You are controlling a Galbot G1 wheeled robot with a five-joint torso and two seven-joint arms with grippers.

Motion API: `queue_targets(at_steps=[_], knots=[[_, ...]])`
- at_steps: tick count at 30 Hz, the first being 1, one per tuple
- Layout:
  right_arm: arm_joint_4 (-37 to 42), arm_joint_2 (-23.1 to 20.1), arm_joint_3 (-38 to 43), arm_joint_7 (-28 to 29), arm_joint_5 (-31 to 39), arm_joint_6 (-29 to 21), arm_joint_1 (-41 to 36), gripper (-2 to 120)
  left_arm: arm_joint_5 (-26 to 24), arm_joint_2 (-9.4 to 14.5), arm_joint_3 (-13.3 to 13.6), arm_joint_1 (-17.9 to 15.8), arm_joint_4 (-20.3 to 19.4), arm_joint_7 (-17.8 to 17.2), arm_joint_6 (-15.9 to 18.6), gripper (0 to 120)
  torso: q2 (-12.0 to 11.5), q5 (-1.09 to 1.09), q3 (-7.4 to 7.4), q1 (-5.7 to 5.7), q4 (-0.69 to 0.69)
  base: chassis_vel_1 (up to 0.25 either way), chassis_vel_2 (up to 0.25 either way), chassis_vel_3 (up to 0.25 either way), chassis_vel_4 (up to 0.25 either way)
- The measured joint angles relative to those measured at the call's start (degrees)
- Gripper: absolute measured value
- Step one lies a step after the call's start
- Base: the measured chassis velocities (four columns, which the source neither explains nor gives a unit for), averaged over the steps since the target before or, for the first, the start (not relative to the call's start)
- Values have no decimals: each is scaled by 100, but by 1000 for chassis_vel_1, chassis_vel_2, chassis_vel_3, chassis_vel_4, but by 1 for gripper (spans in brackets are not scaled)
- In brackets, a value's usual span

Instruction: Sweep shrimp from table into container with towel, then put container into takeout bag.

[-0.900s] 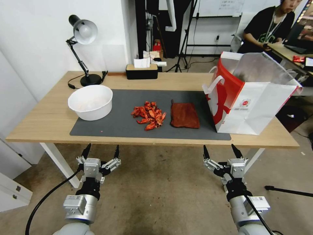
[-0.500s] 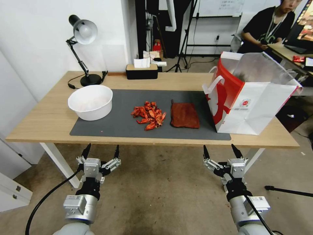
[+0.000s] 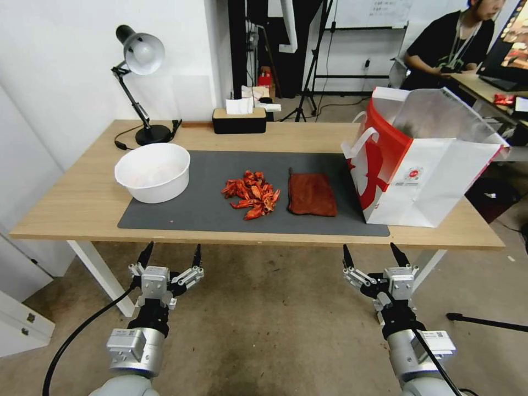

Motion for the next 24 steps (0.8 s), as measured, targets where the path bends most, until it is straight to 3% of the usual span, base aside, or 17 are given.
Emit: queue_targets(at_steps=[2,5,8,11,13,14,24], knots=[[10,-2,0,8,21,-27,13,100,-33,0,-12,-8,-3,7,20,100,0,0,0,0,0,0,0,0,0],[158,-39,36,158,298,-410,192,100,-695,12,-284,-204,-161,141,509,100,0,1,0,0,-1,0,0,0,0],[257,-64,67,258,476,-645,310,100,-950,18,-390,-275,-221,192,699,100,0,-1,0,0,1,0,0,0,0],[438,-149,134,465,981,-1198,659,100,-1695,43,-699,-484,-388,375,1219,100,0,-2,0,0,1,0,0,0,0],[379,-168,128,448,1045,-1201,709,100,-1822,122,-793,-499,-332,562,1156,100,0,5,1,0,0,0,0,0,0],[341,-181,117,435,1071,-1189,729,100,-1860,162,-822,-499,-260,668,1060,100,0,-2,1,0,0,0,0,0,0],[181,-266,101,400,1163,-1087,793,100,-1894,405,-824,-561,187,961,218,100,0,-1,0,0,1,0,0,0,0]])
